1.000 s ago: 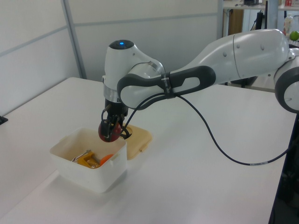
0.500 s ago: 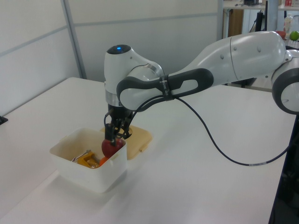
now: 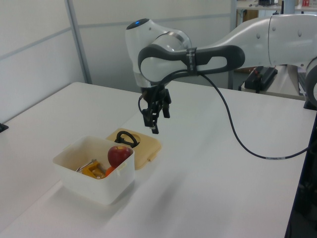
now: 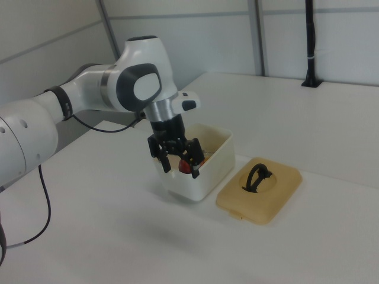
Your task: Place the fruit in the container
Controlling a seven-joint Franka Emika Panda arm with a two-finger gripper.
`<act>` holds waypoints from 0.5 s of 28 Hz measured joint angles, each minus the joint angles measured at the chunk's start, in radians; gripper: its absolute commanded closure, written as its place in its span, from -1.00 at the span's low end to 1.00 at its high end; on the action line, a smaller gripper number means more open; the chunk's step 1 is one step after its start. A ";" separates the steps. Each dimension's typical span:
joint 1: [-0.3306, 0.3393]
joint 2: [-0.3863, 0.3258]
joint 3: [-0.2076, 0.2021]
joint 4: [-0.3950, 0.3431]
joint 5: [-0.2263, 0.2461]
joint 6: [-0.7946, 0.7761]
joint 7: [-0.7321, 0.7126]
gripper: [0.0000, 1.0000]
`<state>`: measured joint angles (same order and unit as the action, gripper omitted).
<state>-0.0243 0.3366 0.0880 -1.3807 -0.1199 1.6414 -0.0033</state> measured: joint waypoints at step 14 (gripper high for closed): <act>-0.023 -0.001 -0.021 -0.022 0.000 -0.002 -0.031 -1.00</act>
<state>-0.0469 0.3359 0.0670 -1.4030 -0.1196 1.6398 -0.0340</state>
